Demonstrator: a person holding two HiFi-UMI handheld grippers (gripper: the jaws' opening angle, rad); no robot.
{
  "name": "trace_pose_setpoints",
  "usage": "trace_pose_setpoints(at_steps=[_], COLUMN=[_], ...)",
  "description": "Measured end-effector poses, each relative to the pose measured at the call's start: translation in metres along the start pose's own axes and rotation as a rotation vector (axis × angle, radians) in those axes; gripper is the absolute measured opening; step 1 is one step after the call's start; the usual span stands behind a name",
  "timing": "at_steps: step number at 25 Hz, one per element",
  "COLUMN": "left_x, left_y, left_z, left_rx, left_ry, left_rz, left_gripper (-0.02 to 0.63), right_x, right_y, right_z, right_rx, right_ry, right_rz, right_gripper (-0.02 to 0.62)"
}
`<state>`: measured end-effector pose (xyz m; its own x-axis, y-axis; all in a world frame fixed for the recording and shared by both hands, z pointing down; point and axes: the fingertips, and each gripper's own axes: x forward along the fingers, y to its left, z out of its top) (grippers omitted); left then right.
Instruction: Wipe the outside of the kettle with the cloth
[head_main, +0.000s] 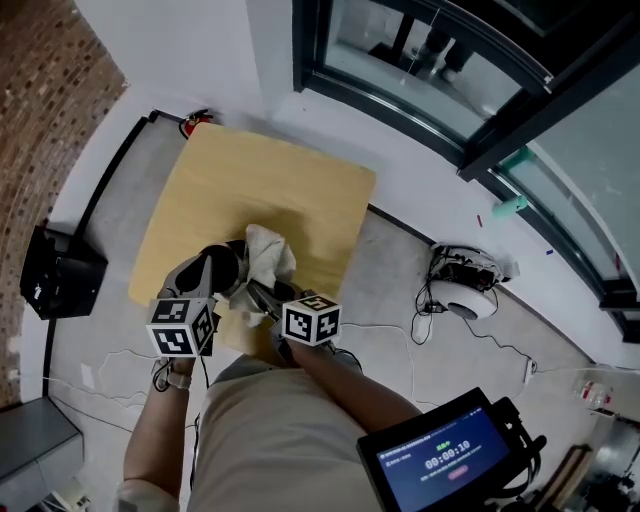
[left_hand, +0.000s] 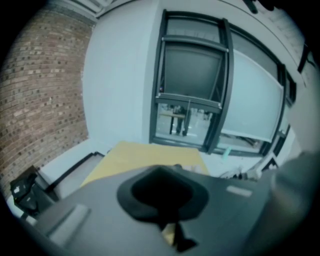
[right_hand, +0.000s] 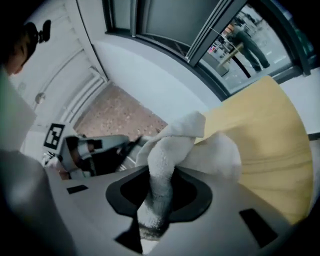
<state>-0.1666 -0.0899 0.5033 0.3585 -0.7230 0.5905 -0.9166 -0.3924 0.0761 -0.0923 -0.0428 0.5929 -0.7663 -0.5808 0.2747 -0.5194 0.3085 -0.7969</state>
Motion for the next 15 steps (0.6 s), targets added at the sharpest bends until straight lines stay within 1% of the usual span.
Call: trace_pose_setpoints(at_steps=[1, 2, 3, 4, 5, 6, 8, 9, 10, 11, 12, 13, 15], left_x=[0.001, 0.002, 0.004, 0.005, 0.006, 0.006, 0.002, 0.000, 0.000, 0.000, 0.000, 0.000, -0.003], left_y=[0.002, 0.002, 0.000, -0.004, -0.007, -0.009, -0.006, -0.003, -0.002, -0.002, -0.003, -0.004, -0.007], left_z=[0.000, -0.001, -0.002, -0.003, -0.002, -0.001, 0.002, 0.002, 0.003, 0.004, 0.005, 0.005, 0.005], left_rx=[-0.002, -0.006, -0.006, -0.002, 0.004, 0.007, 0.002, -0.002, -0.004, -0.007, -0.014, -0.023, -0.031], left_ry=[-0.001, -0.002, -0.002, -0.001, 0.001, 0.003, 0.007, 0.007, 0.006, 0.007, 0.009, 0.013, 0.017], left_rz=[0.005, 0.007, 0.002, -0.007, -0.015, -0.020, -0.030, -0.036, -0.041, -0.045, -0.050, -0.056, -0.066], left_gripper=[-0.014, -0.014, -0.014, -0.014, -0.014, -0.014, -0.014, -0.014, -0.014, -0.014, -0.014, -0.014, -0.014], right_x=[0.004, 0.008, 0.009, 0.009, 0.007, 0.005, 0.006, 0.009, 0.013, 0.017, 0.020, 0.022, 0.025], right_y=[-0.023, -0.046, -0.061, -0.063, -0.052, -0.026, 0.042, 0.067, 0.080, 0.080, 0.071, 0.054, 0.012], right_z=[-0.015, -0.033, -0.050, -0.065, -0.073, -0.076, -0.071, -0.067, -0.064, -0.064, -0.070, -0.083, -0.113], right_rx=[0.022, 0.050, 0.061, 0.049, 0.019, -0.021, -0.099, -0.147, -0.195, -0.222, -0.214, -0.183, -0.121], right_ry=[0.059, 0.140, 0.227, 0.305, 0.359, 0.381, 0.358, 0.348, 0.351, 0.374, 0.421, 0.492, 0.630], right_rz=[-0.051, -0.102, -0.140, -0.154, -0.134, -0.072, 0.132, 0.212, 0.253, 0.263, 0.253, 0.220, 0.115], right_gripper=[0.107, 0.107, 0.107, 0.107, 0.107, 0.107, 0.107, 0.107, 0.107, 0.107, 0.106, 0.106, 0.106])
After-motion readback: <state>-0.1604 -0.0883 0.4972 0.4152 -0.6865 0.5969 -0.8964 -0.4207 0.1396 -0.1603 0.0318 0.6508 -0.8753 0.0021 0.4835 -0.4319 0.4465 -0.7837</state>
